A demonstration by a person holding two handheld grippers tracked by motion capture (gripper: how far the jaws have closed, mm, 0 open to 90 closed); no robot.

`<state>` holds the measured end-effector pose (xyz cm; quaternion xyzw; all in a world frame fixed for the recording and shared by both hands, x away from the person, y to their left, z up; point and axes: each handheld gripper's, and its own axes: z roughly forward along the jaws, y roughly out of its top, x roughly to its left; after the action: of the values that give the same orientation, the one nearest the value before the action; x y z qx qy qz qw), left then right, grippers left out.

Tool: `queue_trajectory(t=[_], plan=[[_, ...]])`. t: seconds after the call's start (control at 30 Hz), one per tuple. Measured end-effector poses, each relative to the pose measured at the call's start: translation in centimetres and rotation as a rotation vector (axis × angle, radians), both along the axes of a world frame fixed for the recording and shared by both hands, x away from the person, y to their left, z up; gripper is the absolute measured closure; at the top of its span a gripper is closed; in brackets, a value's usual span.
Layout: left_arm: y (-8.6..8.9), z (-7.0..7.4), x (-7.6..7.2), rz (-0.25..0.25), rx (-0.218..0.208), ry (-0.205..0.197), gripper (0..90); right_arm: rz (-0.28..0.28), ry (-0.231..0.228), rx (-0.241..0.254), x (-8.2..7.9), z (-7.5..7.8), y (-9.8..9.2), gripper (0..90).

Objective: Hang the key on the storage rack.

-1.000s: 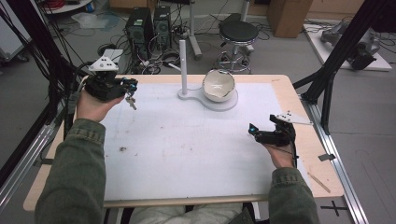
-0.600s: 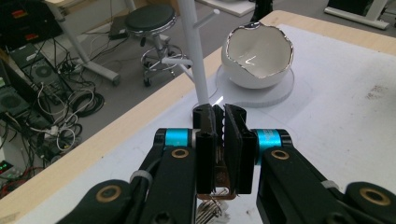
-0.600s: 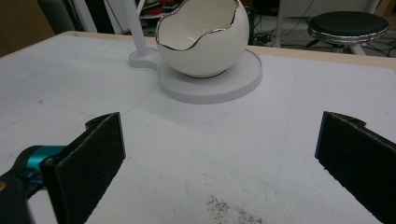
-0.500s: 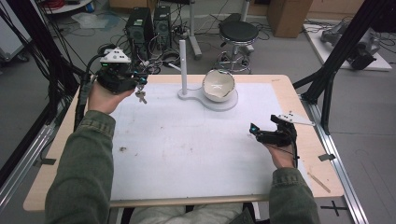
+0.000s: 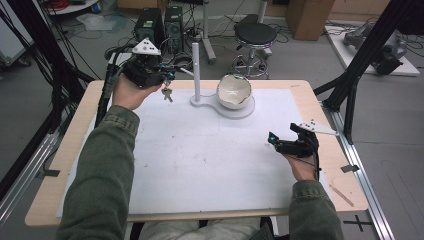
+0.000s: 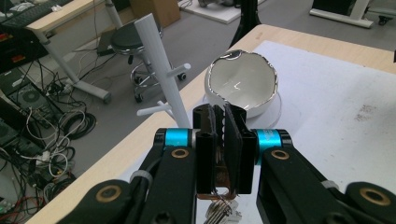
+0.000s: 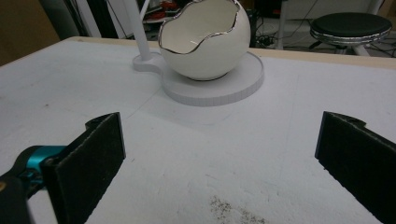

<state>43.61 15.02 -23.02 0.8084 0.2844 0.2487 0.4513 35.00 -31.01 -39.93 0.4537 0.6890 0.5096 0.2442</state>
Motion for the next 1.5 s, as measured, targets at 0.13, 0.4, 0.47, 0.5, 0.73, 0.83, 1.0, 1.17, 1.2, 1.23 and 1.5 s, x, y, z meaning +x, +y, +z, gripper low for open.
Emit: queue_trajectory(t=[0.13, 0.4, 0.47, 0.5, 0.73, 0.83, 1.0, 1.17, 1.2, 1.23, 1.5], plan=[[-0.4, 0.1, 0.6, 0.002, -0.008, -0.003, 82.8, -0.001, 0.005, 0.009, -0.1, 0.0, -0.1, 0.5], [-0.8, 0.7, 2.0, 0.011, -0.030, -0.006, 82.9, 0.000, 0.001, 0.004, 0.0, 0.0, 0.0, 0.5], [-1.0, 1.1, 2.3, 0.012, -0.030, -0.009, 82.9, 0.002, -0.001, 0.003, 0.0, 0.0, 0.0, 0.5], [-1.0, 1.2, 2.4, 0.011, -0.026, -0.012, 82.9, 0.001, -0.001, 0.004, 0.0, 0.0, 0.0, 0.5], [-1.5, 1.6, 3.1, 0.009, -0.026, -0.022, 82.9, 0.002, -0.002, 0.007, 0.1, 0.0, -0.2, 0.5], [-1.9, 1.7, 3.5, 0.010, -0.026, -0.019, 82.9, 0.003, -0.004, 0.007, 0.1, 0.0, -0.2, 0.5], [-2.6, 1.8, 4.4, 0.006, -0.019, -0.011, 82.9, 0.005, 0.000, 0.008, 0.0, 0.0, -0.1, 0.5], [-3.7, 1.6, 5.4, -0.003, -0.010, 0.001, 82.9, 0.006, 0.002, 0.009, 0.1, 0.0, -0.1, 0.5], [-3.9, 1.5, 5.6, -0.006, -0.010, 0.000, 82.9, 0.007, -0.001, 0.008, 0.1, 0.0, -0.1, 0.5], [-4.1, 1.4, 5.8, -0.009, -0.015, 0.003, 82.9, 0.008, -0.001, 0.008, 0.1, 0.0, -0.1, 0.5], [-5.2, 1.2, 7.4, 0.005, -0.021, 0.016, 82.9, 0.006, 0.000, 0.008, 0.0, -0.1, -0.2, 0.5]])
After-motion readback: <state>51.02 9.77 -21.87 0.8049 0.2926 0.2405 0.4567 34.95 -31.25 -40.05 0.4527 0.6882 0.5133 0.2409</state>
